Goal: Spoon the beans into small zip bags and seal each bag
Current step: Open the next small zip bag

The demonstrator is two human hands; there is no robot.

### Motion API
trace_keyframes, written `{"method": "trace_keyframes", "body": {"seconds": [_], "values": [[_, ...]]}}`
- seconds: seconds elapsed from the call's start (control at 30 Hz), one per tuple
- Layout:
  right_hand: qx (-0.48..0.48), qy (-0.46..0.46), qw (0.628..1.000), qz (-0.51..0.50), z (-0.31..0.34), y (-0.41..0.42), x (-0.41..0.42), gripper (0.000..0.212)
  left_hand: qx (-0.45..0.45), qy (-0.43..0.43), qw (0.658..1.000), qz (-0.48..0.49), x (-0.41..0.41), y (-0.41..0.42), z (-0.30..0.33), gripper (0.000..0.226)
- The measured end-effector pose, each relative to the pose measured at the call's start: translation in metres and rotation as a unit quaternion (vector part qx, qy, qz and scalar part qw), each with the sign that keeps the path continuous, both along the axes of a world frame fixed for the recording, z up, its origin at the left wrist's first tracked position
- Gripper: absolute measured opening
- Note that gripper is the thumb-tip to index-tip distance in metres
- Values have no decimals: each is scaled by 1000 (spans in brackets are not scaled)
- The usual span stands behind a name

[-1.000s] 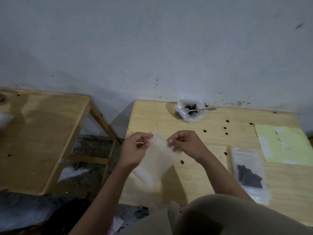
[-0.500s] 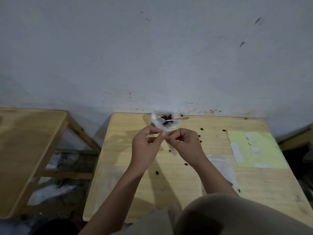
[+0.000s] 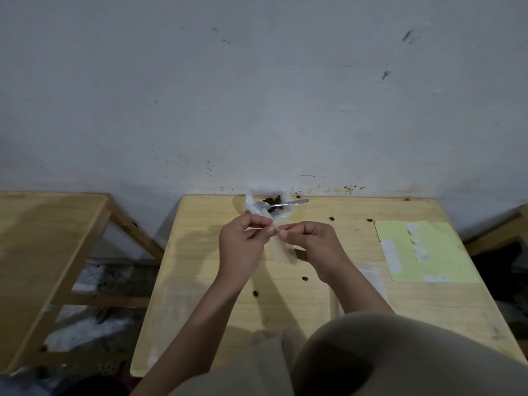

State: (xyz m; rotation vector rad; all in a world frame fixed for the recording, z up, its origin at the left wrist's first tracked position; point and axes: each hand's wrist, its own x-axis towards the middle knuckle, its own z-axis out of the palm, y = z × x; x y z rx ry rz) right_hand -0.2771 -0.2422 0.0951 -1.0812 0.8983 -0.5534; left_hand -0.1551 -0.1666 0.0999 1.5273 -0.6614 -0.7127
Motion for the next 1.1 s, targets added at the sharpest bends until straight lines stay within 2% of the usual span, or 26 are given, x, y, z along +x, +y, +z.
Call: {"method": "trace_keyframes", "body": {"seconds": [0.07, 0.17, 0.23, 0.4, 0.53, 0.83, 0.97, 1.1], "values": [[13, 16, 999, -29, 1, -1, 1, 14, 7, -9, 1000, 9, 1, 1, -1, 22], [-103, 74, 990, -60, -2, -4, 3, 18, 24, -19, 999, 8, 0, 2, -3, 22], [-187, 125, 973, -43, -1, -4, 3, 17, 42, -23, 999, 12, -2, 3, -1, 23], [-252, 118, 959, 53, 5, -3, -6, 23, 50, 9, 998, 35, -5, 4, 6, 16], [-330, 167, 926, 73, 6, -3, -9, 14, 84, -9, 996, 24, -9, 5, 3, 19], [-368, 182, 910, 60, -3, 6, 2, 15, 141, -72, 987, 37, -6, 4, 1, 18], [-425, 216, 879, 8, -2, -6, 5, 17, 166, -58, 984, 1, -14, 15, -3, 17], [-458, 260, 846, 81, -2, -11, 6, 25, 153, -40, 987, 9, -16, 20, -8, 15]]}}
